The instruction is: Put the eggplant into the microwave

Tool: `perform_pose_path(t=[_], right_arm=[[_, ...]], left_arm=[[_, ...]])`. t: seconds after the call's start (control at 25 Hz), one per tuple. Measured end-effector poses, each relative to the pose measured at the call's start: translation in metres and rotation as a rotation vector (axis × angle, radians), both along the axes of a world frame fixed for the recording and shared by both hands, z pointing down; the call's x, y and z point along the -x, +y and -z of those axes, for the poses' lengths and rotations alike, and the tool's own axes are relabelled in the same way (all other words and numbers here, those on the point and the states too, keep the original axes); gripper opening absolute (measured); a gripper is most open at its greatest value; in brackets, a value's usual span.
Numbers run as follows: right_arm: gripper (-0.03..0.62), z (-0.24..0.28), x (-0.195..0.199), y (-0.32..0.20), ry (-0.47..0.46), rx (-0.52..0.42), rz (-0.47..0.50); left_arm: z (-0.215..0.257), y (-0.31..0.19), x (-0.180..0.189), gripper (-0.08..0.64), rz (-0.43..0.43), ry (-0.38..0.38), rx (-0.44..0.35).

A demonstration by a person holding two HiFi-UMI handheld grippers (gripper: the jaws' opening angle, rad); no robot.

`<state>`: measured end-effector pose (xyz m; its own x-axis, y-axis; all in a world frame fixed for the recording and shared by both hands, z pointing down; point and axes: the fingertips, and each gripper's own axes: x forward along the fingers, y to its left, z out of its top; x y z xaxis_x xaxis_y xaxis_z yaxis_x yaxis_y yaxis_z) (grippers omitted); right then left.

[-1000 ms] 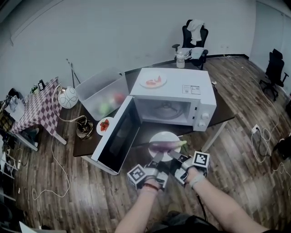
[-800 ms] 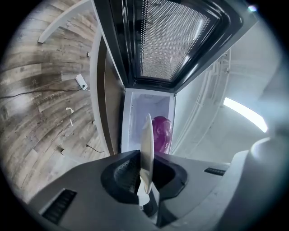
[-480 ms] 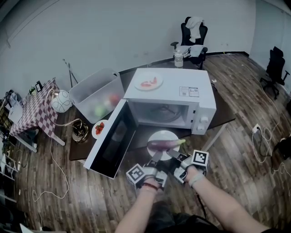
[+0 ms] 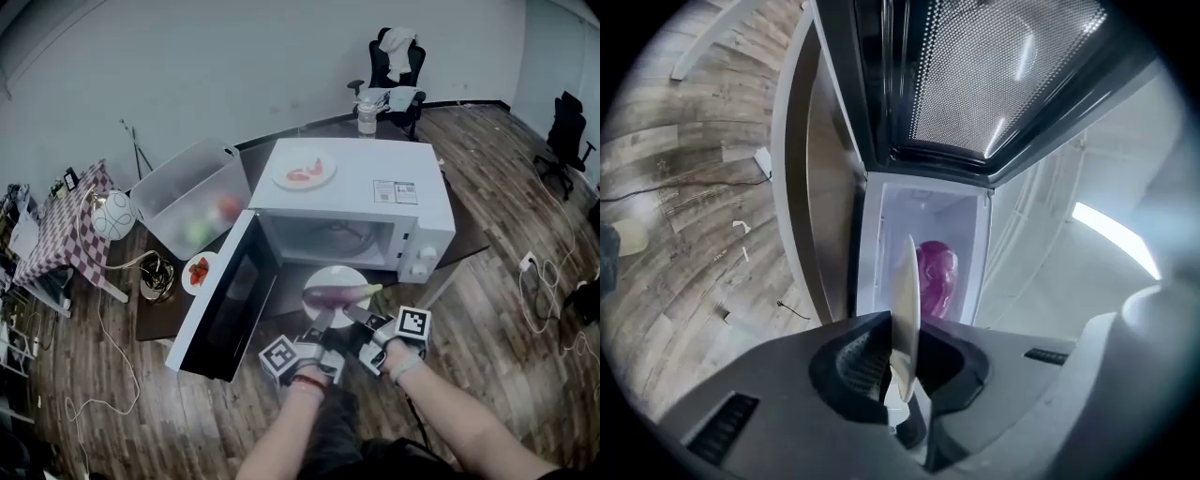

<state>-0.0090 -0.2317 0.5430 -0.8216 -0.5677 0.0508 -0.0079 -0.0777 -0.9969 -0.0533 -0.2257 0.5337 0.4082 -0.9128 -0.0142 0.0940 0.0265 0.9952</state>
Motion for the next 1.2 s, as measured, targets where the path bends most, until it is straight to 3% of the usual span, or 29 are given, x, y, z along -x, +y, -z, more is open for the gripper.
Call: perform_pose_path(t=[0.72,1.2], right_arm=[[0.031,-0.012,0.019,-0.061,-0.015,0.003,-0.03],[0.031,-0.017,0.017,-0.082,0.027,-0.022,-0.055]], left_arm=[[-0.012,-0.061,0.019,0.034,-0.024,-0.018,0.016],[-0.019,-0.085,0.019,0.029,-0.036,-0.011,-0.006]])
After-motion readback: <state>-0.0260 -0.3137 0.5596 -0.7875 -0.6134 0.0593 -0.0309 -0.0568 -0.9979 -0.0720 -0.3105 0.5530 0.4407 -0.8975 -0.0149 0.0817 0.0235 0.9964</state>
